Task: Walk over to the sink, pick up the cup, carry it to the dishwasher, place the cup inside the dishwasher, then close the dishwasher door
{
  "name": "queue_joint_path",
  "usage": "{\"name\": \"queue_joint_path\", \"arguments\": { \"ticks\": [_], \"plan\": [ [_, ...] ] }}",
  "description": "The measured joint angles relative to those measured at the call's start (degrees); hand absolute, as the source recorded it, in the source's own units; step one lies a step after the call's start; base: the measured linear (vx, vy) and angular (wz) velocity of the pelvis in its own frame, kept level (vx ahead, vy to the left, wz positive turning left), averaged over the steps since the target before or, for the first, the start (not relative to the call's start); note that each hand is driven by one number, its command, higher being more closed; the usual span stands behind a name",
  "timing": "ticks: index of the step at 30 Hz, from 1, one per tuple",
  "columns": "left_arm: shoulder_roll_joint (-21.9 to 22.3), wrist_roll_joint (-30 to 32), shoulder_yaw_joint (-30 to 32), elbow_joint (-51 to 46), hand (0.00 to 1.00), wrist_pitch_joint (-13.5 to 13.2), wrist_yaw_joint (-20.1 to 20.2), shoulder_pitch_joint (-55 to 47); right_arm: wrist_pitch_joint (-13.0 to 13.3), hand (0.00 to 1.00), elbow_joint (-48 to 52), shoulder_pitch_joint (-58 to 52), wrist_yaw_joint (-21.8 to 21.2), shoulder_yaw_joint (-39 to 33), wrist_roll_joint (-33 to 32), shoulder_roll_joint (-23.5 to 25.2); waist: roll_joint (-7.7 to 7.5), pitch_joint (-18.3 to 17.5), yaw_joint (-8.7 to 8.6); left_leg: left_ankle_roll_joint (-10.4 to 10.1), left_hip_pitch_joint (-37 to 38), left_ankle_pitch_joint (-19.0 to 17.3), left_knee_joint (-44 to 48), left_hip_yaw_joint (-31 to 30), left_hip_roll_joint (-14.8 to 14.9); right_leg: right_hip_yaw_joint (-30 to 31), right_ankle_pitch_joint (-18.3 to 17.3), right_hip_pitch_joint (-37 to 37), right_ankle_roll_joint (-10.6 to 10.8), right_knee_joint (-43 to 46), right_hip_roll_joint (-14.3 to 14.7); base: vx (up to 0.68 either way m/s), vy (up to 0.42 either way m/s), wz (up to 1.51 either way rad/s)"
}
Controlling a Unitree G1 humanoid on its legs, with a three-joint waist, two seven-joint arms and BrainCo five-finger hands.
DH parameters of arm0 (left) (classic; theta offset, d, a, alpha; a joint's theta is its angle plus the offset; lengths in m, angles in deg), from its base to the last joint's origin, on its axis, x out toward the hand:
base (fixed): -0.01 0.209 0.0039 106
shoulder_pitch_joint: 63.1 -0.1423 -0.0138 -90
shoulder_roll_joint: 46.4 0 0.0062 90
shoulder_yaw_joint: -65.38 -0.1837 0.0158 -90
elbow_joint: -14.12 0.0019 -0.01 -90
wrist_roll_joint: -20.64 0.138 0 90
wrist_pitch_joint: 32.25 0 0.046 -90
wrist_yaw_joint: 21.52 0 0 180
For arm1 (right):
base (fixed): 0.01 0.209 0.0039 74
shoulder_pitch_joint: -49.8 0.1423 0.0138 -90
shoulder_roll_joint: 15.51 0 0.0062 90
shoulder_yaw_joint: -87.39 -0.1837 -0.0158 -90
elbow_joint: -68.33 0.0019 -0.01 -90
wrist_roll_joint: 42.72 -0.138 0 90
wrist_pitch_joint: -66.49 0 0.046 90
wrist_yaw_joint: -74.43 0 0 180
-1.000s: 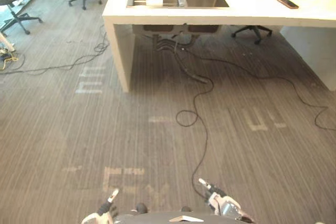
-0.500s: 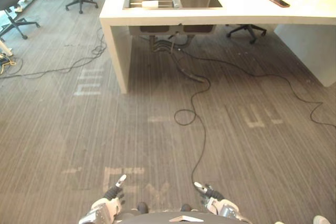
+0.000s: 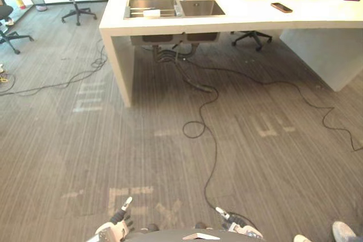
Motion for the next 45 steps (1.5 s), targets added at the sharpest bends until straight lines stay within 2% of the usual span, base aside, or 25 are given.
{"name": "queue_joint_path", "arguments": {
  "ticks": [4, 7, 8, 11, 14, 17, 18, 19, 20, 21, 24, 25, 26, 27, 28, 30, 32, 34, 36, 37, 38, 39, 41, 43, 45],
  "plan": [
    [-0.2, 0.0, 0.2, -0.1, 0.0, 1.0, 0.1, -0.2, 0.8, 0.0, 1.2, -0.6, 1.7, -1.1, -2.3, -0.9, -0.61, 0.3, -0.07, 1.5, 1.0, -2.0, 0.0, -0.4, -1.2, 0.9, -7.5, -7.4, 2.1, 19.1, -4.4, 0.08, 0.067, 0.07],
    [-1.4, -0.4, 1.0, -0.3, 0.0, 0.8, -0.2, 0.0, 2.3, 0.0, 2.1, 0.4, 1.7, -1.1, -4.0, -1.8, -1.35, 2.6, -0.2, 3.2, 1.6, -4.5, 4.7, -0.4, -1.4, 3.4, -8.5, -19.1, -0.6, 43.9, -9.5, 0.15, 0.056, 0.01],
    [-1.7, -1.2, 1.2, -0.4, 0.0, 0.6, -0.3, 0.2, 2.3, 0.0, 1.7, 0.4, 1.6, -0.9, -4.0, -1.8, -1.87, 3.4, -0.24, 3.3, 2.2, -5.3, 5.7, -0.5, -1.1, 3.3, -10.0, -19.8, -0.2, 46.0, -10.0, 0.24, -0.031, 0.1],
    [-1.8, -4.6, 1.1, -0.8, 0.0, -2.2, 0.2, 0.6, 2.2, 0.0, 0.7, -1.5, 1.3, -1.0, -5.8, 0.5, -1.88, 4.7, -0.81, 1.8, 3.5, -7.9, 8.0, -1.7, 1.9, 1.7, -11.0, -21.7, 0.4, 35.0, -6.6, 0.26, -0.066, 0.16],
    [-1.8, -5.2, -0.2, -3.8, 0.0, -2.3, 0.1, 0.9, 1.8, 0.0, 1.8, -4.0, 1.1, -1.8, -5.9, 0.8, -1.64, 5.5, -1.4, -0.5, 4.2, -10.1, 9.2, -2.5, 3.1, 3.4, -0.4, -22.3, 1.6, 10.4, -4.1, 0.31, -0.115, 0.2],
    [0.1, -6.9, 1.6, -7.9, 0.0, -2.4, -1.3, 0.3, 0.1, 0.0, 1.8, -7.2, 1.4, -5.1, -4.6, 1.9, -1.46, 7.1, -0.96, -3.3, 8.6, -17.2, 14.2, -4.2, 3.8, 2.8, 0.3, -19.8, 1.0, 11.3, -6.5, 0.43, -0.265, 0.27],
    [0.9, -6.8, 2.1, -8.9, 0.0, -2.5, -1.5, 0.1, -0.3, 0.0, 1.8, -7.9, 1.2, -6.2, -3.8, 2.5, -1.33, 7.2, -0.56, -4.9, 10.3, -19.7, 14.9, -4.8, 4.7, 2.2, 3.7, -19.8, -1.9, 14.2, -6.7, 0.59, -0.36, 0.2],
    [1.6, -6.8, 2.1, -9.4, 0.0, -2.5, -1.5, 0.1, -0.2, 0.0, 2.0, -7.9, 0.9, -6.3, -3.8, 2.0, -0.68, 6.9, -0.97, -5.4, 11.0, -20.4, 14.8, -5.0, 5.9, 1.3, 4.0, -20.4, -2.4, 17.0, -6.3, 0.62, -0.362, 0.22],
    [3.1, -6.7, 2.0, -9.9, 0.0, -2.4, -1.4, 0.0, -0.2, 0.0, 2.3, -7.9, 0.4, -6.3, -3.8, 0.9, 1.63, 5.6, -1.37, -5.1, 11.4, -21.6, 14.1, -5.3, 8.2, 0.0, 2.4, -22.7, -4.0, 22.6, -5.3, 0.55, -0.271, 0.11],
    [4.8, -6.6, 2.0, -9.9, 0.0, -2.3, -1.3, -0.8, -0.3, 0.0, 2.3, -7.8, 0.5, -6.6, -3.8, -0.1, 3.53, 4.6, -1.17, -3.5, 12.0, -20.8, 14.2, -5.4, 9.6, -0.4, -2.2, -24.5, -4.8, 26.8, -3.8, 0.56, -0.271, -0.06],
    [5.5, -6.1, 2.0, -11.1, 0.0, -2.6, -1.3, -1.0, -1.0, 0.0, 1.6, -5.2, 0.6, -7.5, -4.0, -0.5, 3.82, 4.1, -0.89, -5.9, 5.3, -13.5, 30.7, -6.2, 12.6, -0.3, -6.4, -22.3, -5.2, 27.0, -1.7, 0.51, -0.3, -0.22],
    [5.5, -6.2, 2.0, -11.9, 0.0, -3.9, -1.4, -1.0, -0.9, 0.0, 1.4, -4.9, 0.6, -5.7, -3.7, -1.4, 4.3, 4.2, -0.97, -8.2, -0.7, -6.1, 43.7, -6.7, 15.2, -0.4, -7.2, -18.9, -5.6, 23.9, -0.5, 0.52, -0.249, 0.04],
    [5.7, -6.2, 1.9, -12.4, 0.0, -4.8, -1.4, -1.1, -0.9, 0.0, 1.2, -4.4, 0.6, -4.8, -3.4, -1.9, 4.26, 4.4, -0.97, -8.7, -4.3, -5.1, 51.1, -6.3, 17.0, -0.5, -7.3, -17.0, -5.6, 22.1, 0.3, 0.53, -0.207, -0.01],
    [5.9, -6.3, 1.8, -14.4, 0.0, -6.3, -1.7, -1.1, -0.8, 0.0, 0.2, -3.8, 0.5, -3.4, -3.2, -2.9, 5.3, 4.6, -0.63, -6.9, -9.3, -6.5, 62.4, -4.5, 19.7, -0.4, -7.1, -12.5, -6.2, 18.9, 1.5, 0.64, -0.161, -0.09],
    [5.8, -6.9, 1.4, -17.6, 0.0, -7.8, -2.7, -1.9, -0.9, 0.0, -0.9, -2.9, 0.4, -2.5, -3.4, -3.6, 4.17, 5.6, -0.28, -6.3, -13.5, -9.4, 66.7, -2.4, 19.9, -0.4, -7.3, -7.0, -6.0, 15.4, 1.7, 0.53, -0.108, -0.15],
    [5.7, -6.9, 0.4, -21.9, 0.0, -9.1, -3.8, -2.6, -0.8, 0.0, -0.9, -1.4, 0.0, -1.9, -4.5, -3.7, 3.76, 5.9, 0.87, -6.6, -17.3, -11.5, 61.4, -1.1, 17.3, 0.3, -7.4, -3.4, -5.6, 12.4, 1.0, 0.52, -0.056, -0.32],
    [5.8, -6.8, -1.4, -28.0, 0.0, -10.9, -5.5, -3.1, -0.7, 0.0, -0.3, 0.6, -1.1, -1.0, -5.8, -3.6, 3.46, 6.0, 1.73, -6.2, -20.5, -12.3, 46.4, 0.9, 12.8, 0.8, -7.5, -1.4, -4.4, 10.4, -0.4, 0.42, 0.035, -0.3],
    [6.7, -6.0, -2.7, -37.8, 0.0, -13.5, -7.7, -4.5, -0.5, 0.0, -0.1, 0.0, -0.7, -0.7, -5.7, -4.3, 3.34, 6.2, 2.71, -6.4, -22.1, -6.2, 22.1, -0.5, 5.8, 0.5, -9.0, 1.5, -1.8, 9.4, -3.1, 0.43, 0.129, 0.01],
    [6.9, -4.6, -3.0, -46.3, 0.0, -15.8, -9.3, -6.7, 0.0, 0.0, 2.2, -3.3, -0.7, 0.4, -6.4, -4.4, 4.0, 6.6, 3.42, -7.6, -21.6, 1.0, 10.7, -4.3, 3.8, 0.5, -12.3, 4.5, 0.7, 10.7, -3.8, 0.44, 0.209, 0.02],
    [7.0, -4.4, -3.0, -50.4, 0.0, -16.8, -10.2, -7.6, 0.5, 0.0, 3.9, -5.1, -0.8, 0.3, -7.0, -4.9, 5.59, 6.7, 3.76, -8.7, -20.1, 0.7, 7.8, -5.0, 4.9, 0.3, -16.0, 6.6, 2.4, 13.3, -2.6, 0.46, 0.229, 0.03],
    [6.9, -4.2, -3.0, -51.8, 0.0, -17.6, -10.3, -8.1, 0.6, 0.0, 4.1, -6.3, -0.8, 0.0, -7.7, -5.3, 6.82, 6.6, 4.05, -7.9, -19.5, 1.1, 7.6, -4.7, 6.4, 0.6, -18.0, 7.9, 3.2, 14.6, -1.6, 0.46, 0.251, 0.25],
    [6.2, -2.4, -2.5, -51.9, 0.0, -18.6, -10.7, -6.9, 0.0, 0.0, 3.0, -7.2, -0.8, -1.2, -8.6, -4.2, 5.14, 6.8, 4.16, -3.7, -18.6, 7.0, 10.7, -3.3, 5.5, 0.7, -20.7, 10.5, 3.3, 16.5, -3.3, 0.42, 0.218, 0.28],
    [4.7, -0.8, -1.9, -53.7, 0.0, -20.7, -10.8, -5.9, -0.7, 0.0, 1.4, -6.0, -0.7, -2.2, -9.4, -2.6, 1.52, 6.8, 5.22, -1.8, -19.4, 7.2, 13.2, -2.5, 3.2, 2.1, -22.0, 11.9, 1.6, 15.8, -5.2, 0.41, 0.163, 0.33],
    [4.6, 1.2, -2.5, -55.4, 0.0, -21.8, -11.4, -5.4, -0.6, 0.0, 0.7, -5.7, -0.6, -3.2, -10.1, -2.2, 0.8, 7.0, 5.33, -0.4, -20.1, 6.2, 14.7, -3.8, 2.0, 3.3, -18.3, 11.9, 0.6, 15.9, -5.3, 0.34, 0.131, 0.35],
    [6.2, 5.4, -3.0, -59.8, 0.0, -23.5, -12.9, -5.9, -0.6, 0.0, -0.6, -5.8, -0.5, -5.2, -10.2, -2.4, 1.58, 6.4, 5.75, 1.4, -19.4, 4.5, 14.5, -4.7, 1.1, 6.2, -13.8, 8.9, 0.5, 22.9, -5.9, 0.34, 0.179, 0.18]
  ]
}}
